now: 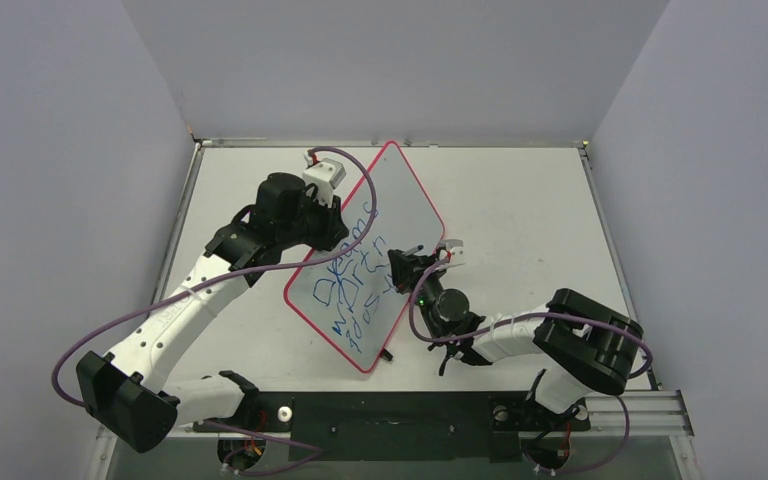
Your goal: Write a sentence on the whiteboard
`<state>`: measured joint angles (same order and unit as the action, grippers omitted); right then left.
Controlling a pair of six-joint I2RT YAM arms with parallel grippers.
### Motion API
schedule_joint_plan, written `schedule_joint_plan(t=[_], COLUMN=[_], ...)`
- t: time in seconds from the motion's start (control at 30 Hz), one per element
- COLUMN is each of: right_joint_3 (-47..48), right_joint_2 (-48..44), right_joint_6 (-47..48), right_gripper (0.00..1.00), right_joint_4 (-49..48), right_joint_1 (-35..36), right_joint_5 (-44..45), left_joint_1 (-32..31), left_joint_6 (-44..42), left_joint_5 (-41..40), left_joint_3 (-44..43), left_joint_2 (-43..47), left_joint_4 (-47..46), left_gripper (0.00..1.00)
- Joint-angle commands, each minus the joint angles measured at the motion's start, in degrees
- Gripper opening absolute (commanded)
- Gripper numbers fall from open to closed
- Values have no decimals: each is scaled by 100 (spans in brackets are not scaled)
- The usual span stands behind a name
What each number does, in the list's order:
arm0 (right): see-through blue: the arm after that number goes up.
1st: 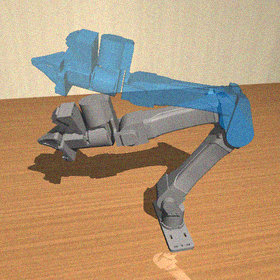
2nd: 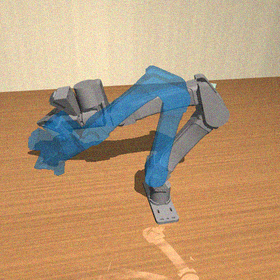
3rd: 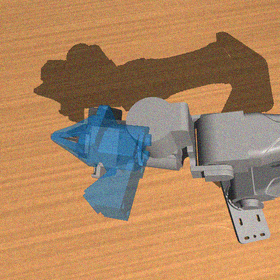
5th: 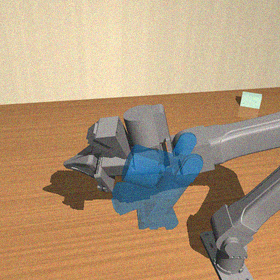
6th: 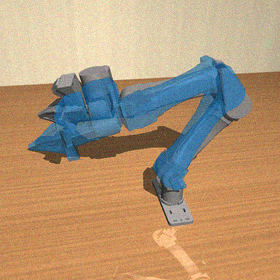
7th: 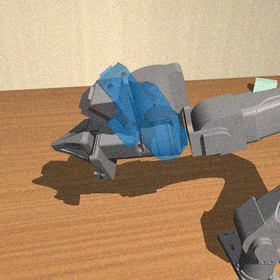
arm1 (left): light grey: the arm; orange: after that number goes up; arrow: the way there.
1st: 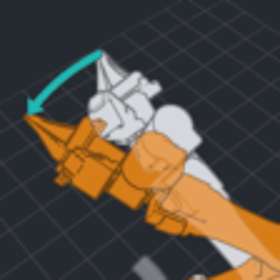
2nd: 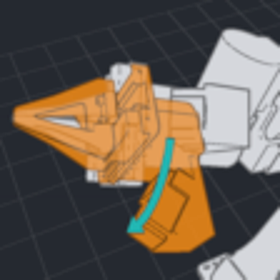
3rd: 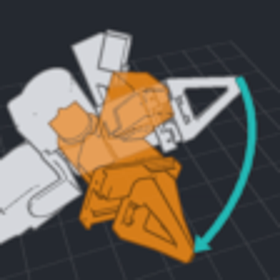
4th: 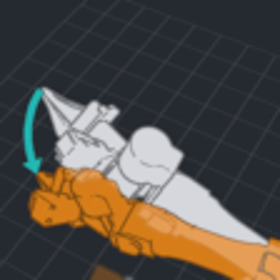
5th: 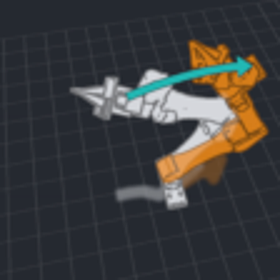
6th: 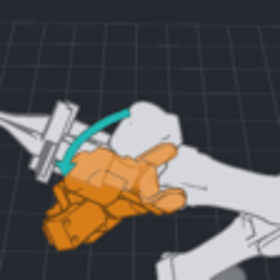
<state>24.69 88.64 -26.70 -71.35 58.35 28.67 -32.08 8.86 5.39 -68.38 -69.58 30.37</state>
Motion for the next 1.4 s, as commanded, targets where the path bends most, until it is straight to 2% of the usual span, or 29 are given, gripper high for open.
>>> schedule_joint_plan(t=[0.0,0.47,1.03,1.37], right_joint_3=[-123,-189,91,-170], right_joint_2=[150,-744,46,268], right_joint_6=[-160,204,215,7], right_gripper=[0,0,0,0], right_joint_4=[-16,216,19,65], right_joint_1=[-58,-57,-352,-391], right_joint_5=[-16,-36,-215,-72], left_joint_1=[10,11,9,8], left_joint_6=[-561,-561,-561,-561], left_joint_5=[-329,-335,-337,-344], left_joint_3=[-62,-64,-57,-59], left_joint_2=[170,175,159,168], left_joint_4=[-558,-559,-557,-558], left_gripper=[0,0,0,0])
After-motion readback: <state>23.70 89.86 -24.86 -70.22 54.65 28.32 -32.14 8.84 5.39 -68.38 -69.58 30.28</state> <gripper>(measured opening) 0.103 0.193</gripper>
